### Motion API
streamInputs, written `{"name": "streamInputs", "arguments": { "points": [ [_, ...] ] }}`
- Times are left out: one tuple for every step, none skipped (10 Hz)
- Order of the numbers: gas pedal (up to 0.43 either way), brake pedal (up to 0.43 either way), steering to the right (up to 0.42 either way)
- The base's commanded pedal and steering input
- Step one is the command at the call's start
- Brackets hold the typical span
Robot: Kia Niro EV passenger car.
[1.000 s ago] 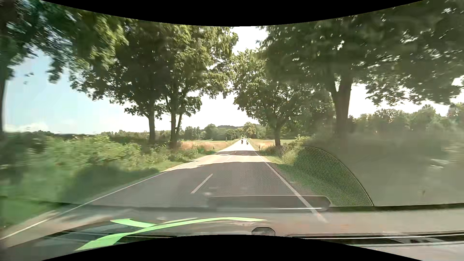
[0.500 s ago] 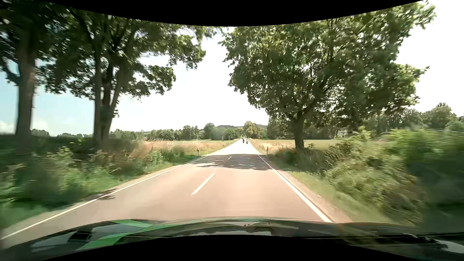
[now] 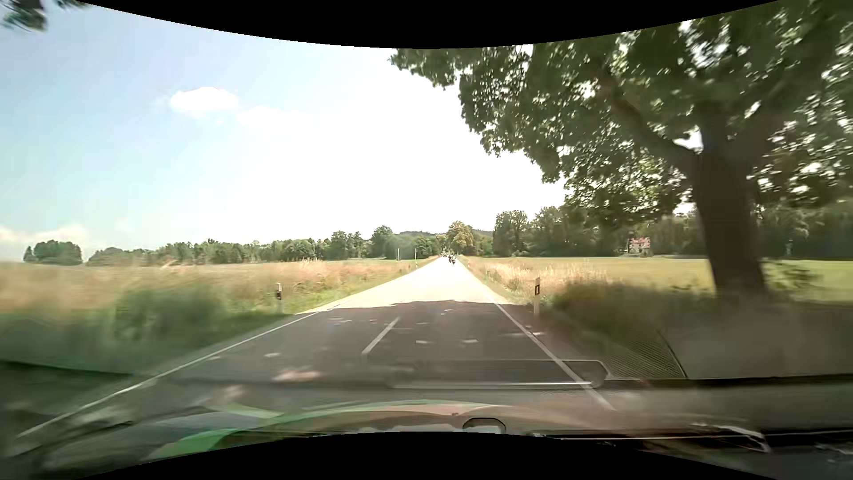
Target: Follow the waypoints while adhering to traffic rules and regulations
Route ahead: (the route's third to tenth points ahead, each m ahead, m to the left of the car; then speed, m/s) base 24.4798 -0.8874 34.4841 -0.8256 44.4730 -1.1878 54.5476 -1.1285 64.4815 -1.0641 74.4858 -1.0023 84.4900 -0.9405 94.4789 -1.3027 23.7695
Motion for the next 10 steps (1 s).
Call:
{"name": "streamInputs", "arguments": {
  "points": [
    [0.220, 0.000, -0.002],
    [0.240, 0.000, -0.002],
    [0.248, 0.000, -0.002],
    [0.248, 0.000, -0.002],
    [0.260, 0.000, -0.002],
    [0.268, 0.000, -0.002],
    [0.260, 0.000, -0.002],
    [0.228, 0.000, -0.002],
    [0.197, 0.000, -0.001],
    [0.169, 0.000, -0.001]
  ]
}}
